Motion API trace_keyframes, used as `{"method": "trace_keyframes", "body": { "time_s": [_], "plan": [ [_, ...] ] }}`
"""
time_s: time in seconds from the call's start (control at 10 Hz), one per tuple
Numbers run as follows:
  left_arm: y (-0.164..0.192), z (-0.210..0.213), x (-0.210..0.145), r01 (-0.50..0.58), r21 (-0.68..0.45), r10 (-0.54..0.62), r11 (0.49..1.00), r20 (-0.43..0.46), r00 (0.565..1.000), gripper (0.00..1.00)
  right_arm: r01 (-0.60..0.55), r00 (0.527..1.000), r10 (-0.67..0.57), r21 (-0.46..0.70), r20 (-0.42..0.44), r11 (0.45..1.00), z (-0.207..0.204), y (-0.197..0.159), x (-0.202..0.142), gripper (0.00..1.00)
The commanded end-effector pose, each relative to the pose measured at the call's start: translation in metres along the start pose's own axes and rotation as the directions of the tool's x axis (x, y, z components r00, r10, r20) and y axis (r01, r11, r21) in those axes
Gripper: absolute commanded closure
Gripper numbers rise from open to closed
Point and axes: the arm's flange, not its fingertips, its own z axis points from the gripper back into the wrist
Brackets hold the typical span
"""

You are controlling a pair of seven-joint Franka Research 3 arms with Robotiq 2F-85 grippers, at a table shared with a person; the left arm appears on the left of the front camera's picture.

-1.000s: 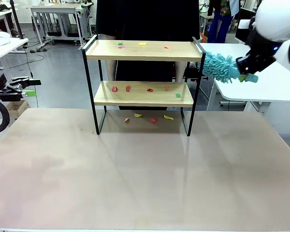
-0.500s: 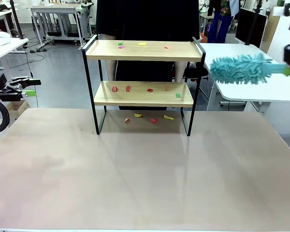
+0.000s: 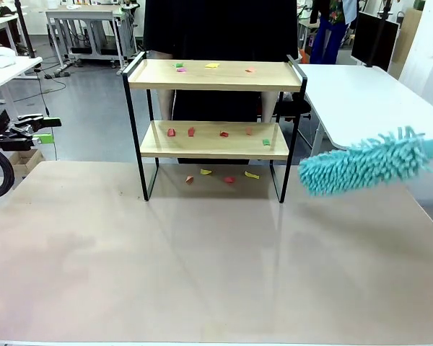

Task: Clean the shelf.
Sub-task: Clean the specific section of the Shelf indicated by the human with the Duster.

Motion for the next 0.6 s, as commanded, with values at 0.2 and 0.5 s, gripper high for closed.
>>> {"method": "trace_keyframes", "body": {
  "time_s": [0.2,0.5],
  "plan": [
    [-0.001,0.000,0.001,0.005,-0.003,-0.005,1.000,-0.008,1.000,0.00,-0.323,0.940,0.336,0.165,-0.057,0.932,-0.033,0.032,-0.009,0.87],
    [-0.001,0.000,0.001,0.005,-0.003,-0.005,1.000,-0.008,1.000,0.00,-0.447,0.888,0.459,0.252,0.011,0.858,-0.055,0.052,0.006,0.87]
  ]
}}
